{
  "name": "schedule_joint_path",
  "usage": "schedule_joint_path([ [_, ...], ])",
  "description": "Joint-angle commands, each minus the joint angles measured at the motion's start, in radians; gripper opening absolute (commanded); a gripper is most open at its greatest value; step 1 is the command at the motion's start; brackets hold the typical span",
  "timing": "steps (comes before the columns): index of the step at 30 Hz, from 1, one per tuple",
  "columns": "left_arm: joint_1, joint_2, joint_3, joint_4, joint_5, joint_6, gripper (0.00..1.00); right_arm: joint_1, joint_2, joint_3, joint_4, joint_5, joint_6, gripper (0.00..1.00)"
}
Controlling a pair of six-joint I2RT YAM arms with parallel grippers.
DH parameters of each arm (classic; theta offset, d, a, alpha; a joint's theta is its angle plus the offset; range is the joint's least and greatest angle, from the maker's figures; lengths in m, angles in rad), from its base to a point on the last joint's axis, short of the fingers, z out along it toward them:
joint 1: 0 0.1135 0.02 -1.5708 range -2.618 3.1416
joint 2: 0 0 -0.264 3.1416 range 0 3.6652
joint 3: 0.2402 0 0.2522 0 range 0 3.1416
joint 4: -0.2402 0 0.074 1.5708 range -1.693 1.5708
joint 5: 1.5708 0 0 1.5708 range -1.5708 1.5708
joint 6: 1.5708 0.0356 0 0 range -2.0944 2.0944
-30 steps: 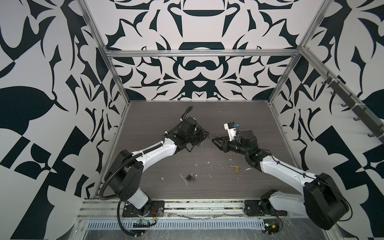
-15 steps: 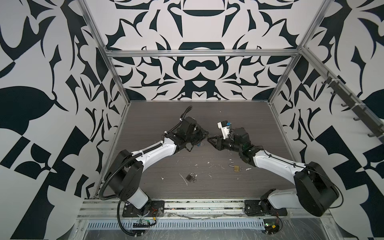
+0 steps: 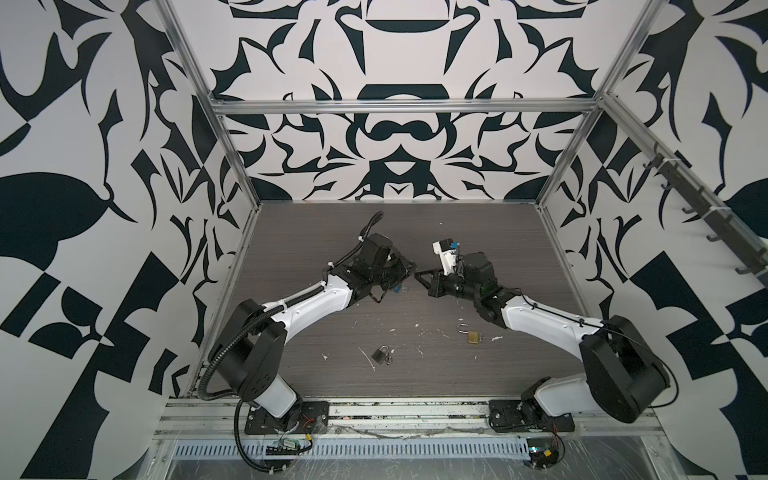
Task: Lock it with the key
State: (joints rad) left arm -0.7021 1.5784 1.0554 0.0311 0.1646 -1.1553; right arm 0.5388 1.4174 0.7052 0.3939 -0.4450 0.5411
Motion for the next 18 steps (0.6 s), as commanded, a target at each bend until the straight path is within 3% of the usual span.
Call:
schedule_joint_path([
  [1, 0.005, 0.009, -0.007, 0.015, 0.008, -0.009, 0.00, 0.006, 0.000, 0.041, 0.029, -0.009, -0.002, 0.00],
  [10, 0.041, 0.004, -0.001, 0.032, -0.034, -0.019, 0.00, 0.010, -0.001, 0.022, 0.028, -0.039, 0.005, 0.00],
  [18, 0.172, -0.030, -0.011, 0.032, -0.120, -0.055, 0.00, 0.025, -0.042, -0.105, 0.028, -0.119, -0.031, 0.00],
])
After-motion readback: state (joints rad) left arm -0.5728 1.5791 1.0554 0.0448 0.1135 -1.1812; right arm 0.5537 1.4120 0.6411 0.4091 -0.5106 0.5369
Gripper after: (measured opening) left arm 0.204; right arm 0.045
